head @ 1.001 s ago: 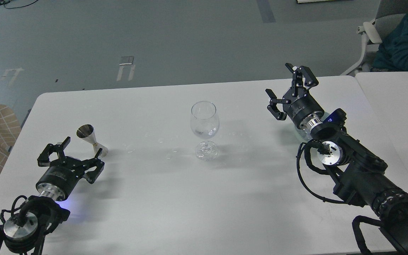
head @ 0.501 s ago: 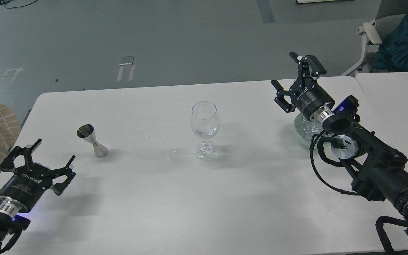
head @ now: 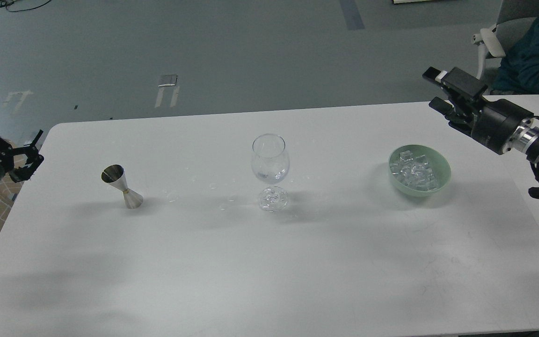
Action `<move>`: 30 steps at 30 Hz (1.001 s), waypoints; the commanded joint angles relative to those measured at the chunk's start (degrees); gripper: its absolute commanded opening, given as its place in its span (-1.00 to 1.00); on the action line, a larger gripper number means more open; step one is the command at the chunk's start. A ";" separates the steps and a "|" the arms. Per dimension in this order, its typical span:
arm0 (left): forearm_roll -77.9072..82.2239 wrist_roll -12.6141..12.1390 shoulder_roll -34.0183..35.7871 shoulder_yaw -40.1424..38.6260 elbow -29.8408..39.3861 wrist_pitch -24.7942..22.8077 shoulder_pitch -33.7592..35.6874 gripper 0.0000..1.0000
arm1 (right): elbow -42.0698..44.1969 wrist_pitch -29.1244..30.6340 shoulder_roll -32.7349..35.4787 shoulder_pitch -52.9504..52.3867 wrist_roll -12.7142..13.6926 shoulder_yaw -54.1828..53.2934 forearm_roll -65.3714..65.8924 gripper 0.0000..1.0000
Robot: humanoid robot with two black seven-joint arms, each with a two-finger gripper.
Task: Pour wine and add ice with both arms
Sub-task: 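Reach the right gripper down into the green bowl of ice, then grasp an ice cube with the right gripper and lift it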
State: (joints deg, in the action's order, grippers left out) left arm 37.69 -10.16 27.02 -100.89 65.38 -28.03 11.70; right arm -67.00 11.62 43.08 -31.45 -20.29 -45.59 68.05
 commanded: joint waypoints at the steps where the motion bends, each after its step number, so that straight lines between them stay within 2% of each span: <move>1: 0.99 0.23 -1.88 2.09 0.10 0.03 2.97 0.94 | -1.03 -6.14 1.92 3.14 -0.10 0.06 16.36 1.00; 6: 0.98 0.23 -2.85 2.28 0.36 0.03 3.33 0.94 | 3.69 -10.47 1.13 6.57 -0.10 0.06 33.52 1.00; 11: 0.98 0.23 -3.55 2.36 0.71 0.03 3.15 0.94 | 10.21 -11.00 -4.05 6.32 -0.01 0.24 39.70 1.00; 14: 0.55 0.23 -3.64 2.28 0.80 0.03 3.15 0.94 | 10.75 -11.00 -5.46 5.88 -0.01 1.29 39.80 0.99; 20: 0.63 0.23 -4.87 2.36 0.89 0.03 2.89 0.93 | 11.36 -11.27 -7.84 4.64 0.08 3.14 39.80 0.78; 25: 0.72 0.23 -6.37 2.36 1.41 0.03 2.45 0.94 | 11.45 -11.27 -8.81 4.21 -0.01 3.40 39.88 0.44; 30: 0.72 0.23 -6.28 2.36 1.59 0.03 2.45 0.94 | 12.77 -11.18 -8.89 3.77 0.08 3.92 40.06 0.34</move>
State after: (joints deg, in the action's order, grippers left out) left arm 38.39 -9.93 20.68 -98.45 66.94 -27.99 14.17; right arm -54.93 0.29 34.23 -27.42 -20.29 -42.12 108.05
